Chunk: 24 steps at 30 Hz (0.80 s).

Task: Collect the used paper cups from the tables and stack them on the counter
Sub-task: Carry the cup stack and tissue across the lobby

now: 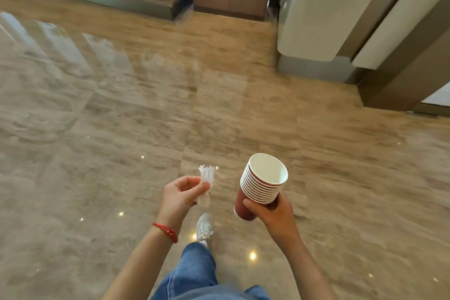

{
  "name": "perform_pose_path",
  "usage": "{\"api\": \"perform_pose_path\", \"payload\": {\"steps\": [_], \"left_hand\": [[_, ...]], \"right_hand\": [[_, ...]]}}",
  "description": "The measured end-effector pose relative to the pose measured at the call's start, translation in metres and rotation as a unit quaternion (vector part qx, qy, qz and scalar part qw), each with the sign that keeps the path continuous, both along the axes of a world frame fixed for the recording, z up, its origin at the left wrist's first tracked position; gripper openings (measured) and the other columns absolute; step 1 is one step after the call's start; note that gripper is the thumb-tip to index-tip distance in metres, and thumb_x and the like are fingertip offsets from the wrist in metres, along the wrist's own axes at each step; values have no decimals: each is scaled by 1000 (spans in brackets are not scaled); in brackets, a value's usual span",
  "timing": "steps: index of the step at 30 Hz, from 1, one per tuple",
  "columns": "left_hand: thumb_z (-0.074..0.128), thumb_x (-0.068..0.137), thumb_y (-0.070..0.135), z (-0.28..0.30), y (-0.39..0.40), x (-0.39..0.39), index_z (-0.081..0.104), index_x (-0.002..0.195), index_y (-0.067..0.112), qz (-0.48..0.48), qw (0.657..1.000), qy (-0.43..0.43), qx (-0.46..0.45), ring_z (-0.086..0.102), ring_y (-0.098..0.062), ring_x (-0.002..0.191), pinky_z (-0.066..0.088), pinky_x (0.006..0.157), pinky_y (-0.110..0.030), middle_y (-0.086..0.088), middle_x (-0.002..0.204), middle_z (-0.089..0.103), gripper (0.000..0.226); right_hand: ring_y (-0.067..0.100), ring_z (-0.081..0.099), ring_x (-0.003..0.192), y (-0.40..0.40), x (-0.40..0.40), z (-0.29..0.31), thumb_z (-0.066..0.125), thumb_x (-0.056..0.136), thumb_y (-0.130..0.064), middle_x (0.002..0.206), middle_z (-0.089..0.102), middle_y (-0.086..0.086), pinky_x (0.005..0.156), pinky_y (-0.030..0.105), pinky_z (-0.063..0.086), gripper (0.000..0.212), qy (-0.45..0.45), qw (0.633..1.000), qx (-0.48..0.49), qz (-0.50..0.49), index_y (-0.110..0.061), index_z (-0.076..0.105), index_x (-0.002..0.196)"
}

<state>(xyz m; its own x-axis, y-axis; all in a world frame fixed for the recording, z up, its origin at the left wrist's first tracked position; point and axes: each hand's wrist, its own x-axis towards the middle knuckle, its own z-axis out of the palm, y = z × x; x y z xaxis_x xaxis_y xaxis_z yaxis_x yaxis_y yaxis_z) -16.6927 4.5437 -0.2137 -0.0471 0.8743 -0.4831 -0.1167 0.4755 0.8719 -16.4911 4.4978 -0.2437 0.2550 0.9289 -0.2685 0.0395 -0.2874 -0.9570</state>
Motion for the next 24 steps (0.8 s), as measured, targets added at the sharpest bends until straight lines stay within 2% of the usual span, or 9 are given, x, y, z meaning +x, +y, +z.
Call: {"api": "perform_pose_path", "payload": {"steps": [7, 10, 13, 18, 24], "left_hand": [[73, 73, 4, 16, 151, -11, 69, 78, 6, -20, 1000, 13, 11, 61, -29, 77, 46, 81, -46, -13, 75, 69, 7], [72, 74, 4, 19, 209, -9, 69, 80, 7, -38, 999, 27, 17, 61, -30, 79, 47, 82, -46, -15, 79, 68, 7], [72, 75, 5, 17, 256, -1, 69, 82, 6, -50, 999, 20, 7, 62, -29, 79, 49, 79, -44, -12, 76, 69, 8], [73, 74, 6, 4, 339, 33, 69, 84, 3, -59, 998, 20, -17, 61, -30, 79, 48, 82, -47, -14, 79, 69, 11], [73, 73, 4, 7, 465, 85, 70, 79, 6, -52, 999, 12, -8, 63, -25, 73, 48, 69, -36, -8, 71, 70, 6]], "right_hand": [[7, 67, 88, 138, -17, 16, 82, 64, -2, 95, 71, -4, 71, 18, 51, 47, 8, 1000, 17, -11, -14, 60, 103], [3, 66, 87, 191, -17, 22, 81, 65, -1, 94, 71, -7, 70, 15, 50, 47, 12, 1000, 20, -14, -14, 59, 104], [0, 66, 83, 233, -7, 20, 81, 65, -1, 92, 70, -8, 68, 13, 50, 46, 12, 999, 7, -35, -18, 59, 101], [3, 67, 82, 318, 28, 15, 82, 64, -2, 93, 70, -6, 68, 16, 51, 45, 6, 999, -2, -53, -17, 59, 100], [2, 66, 81, 446, 82, 17, 80, 65, 3, 95, 70, 0, 67, 16, 51, 47, 2, 998, 16, -62, -6, 58, 105]]}}
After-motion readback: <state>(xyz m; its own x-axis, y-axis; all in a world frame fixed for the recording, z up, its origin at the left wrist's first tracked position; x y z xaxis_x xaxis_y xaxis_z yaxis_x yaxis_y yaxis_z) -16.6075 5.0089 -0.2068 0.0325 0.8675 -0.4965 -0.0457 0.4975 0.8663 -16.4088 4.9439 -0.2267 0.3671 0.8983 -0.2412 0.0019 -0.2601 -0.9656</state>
